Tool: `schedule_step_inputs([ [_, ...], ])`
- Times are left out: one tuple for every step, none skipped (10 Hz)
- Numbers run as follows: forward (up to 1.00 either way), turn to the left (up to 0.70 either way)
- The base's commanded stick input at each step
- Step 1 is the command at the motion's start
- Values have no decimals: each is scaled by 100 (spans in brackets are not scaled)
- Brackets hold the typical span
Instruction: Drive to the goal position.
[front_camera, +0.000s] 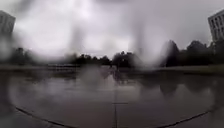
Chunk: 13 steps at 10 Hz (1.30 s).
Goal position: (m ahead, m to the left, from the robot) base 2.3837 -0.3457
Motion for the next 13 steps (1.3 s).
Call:
schedule_step_inputs([
  [70,0],
  [70,0],
  [70,0],
  [70,0],
  [70,0],
  [70,0],
  [70,0],
  [70,0],
  [70,0],
  [70,0],
  [70,0],
  [70,0],
  [70,0],
])
